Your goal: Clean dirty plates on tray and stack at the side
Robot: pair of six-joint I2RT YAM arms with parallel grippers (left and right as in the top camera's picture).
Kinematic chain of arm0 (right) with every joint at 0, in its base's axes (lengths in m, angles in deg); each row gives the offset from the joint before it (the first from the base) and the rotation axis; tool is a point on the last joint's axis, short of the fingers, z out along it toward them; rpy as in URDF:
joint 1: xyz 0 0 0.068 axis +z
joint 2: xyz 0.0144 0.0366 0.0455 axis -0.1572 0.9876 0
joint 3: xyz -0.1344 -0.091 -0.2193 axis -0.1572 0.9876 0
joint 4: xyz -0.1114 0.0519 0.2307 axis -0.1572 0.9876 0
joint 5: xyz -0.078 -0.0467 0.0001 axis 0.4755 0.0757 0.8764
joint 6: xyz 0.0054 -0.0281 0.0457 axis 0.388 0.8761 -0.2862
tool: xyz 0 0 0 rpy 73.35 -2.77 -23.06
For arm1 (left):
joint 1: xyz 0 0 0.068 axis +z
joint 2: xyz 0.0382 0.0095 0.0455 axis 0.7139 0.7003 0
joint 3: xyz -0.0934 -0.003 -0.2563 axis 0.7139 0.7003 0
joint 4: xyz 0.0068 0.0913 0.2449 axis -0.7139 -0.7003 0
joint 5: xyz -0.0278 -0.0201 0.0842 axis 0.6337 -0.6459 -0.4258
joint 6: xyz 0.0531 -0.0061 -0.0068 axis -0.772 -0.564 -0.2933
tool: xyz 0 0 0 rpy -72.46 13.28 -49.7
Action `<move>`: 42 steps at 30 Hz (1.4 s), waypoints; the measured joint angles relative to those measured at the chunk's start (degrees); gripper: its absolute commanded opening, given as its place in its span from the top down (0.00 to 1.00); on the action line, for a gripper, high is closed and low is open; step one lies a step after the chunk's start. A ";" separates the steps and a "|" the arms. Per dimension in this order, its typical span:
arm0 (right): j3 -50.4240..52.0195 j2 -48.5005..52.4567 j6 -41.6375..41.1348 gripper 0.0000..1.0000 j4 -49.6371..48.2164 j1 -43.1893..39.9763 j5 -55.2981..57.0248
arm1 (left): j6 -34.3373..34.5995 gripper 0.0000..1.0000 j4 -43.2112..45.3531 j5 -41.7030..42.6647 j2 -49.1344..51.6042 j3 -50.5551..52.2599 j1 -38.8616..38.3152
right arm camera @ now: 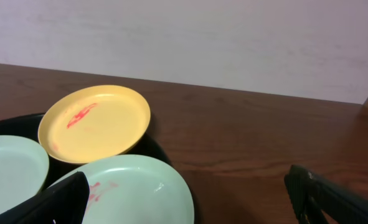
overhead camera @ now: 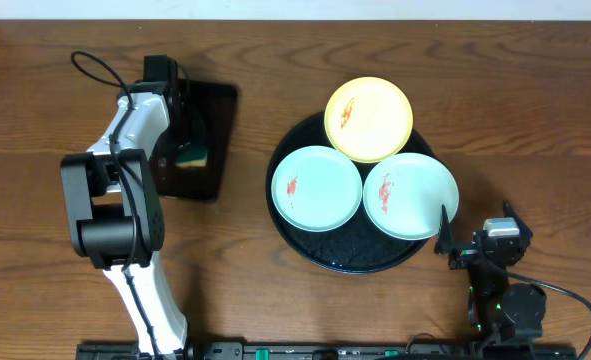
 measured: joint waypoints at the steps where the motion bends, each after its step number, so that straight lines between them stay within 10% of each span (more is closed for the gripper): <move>1: 0.00 0.00 0.00 0.01 0.00 0.00 0.00 | -0.04 0.88 0.15 0.02 0.00 0.00 0.00; 27: 0.00 0.00 0.00 0.01 0.00 0.00 0.00 | 0.31 0.93 -0.66 2.25 -22.80 -0.02 0.00; 42: 0.00 0.00 0.00 0.01 0.00 0.00 0.00 | 0.44 0.93 7.23 1.73 -8.37 1.88 0.00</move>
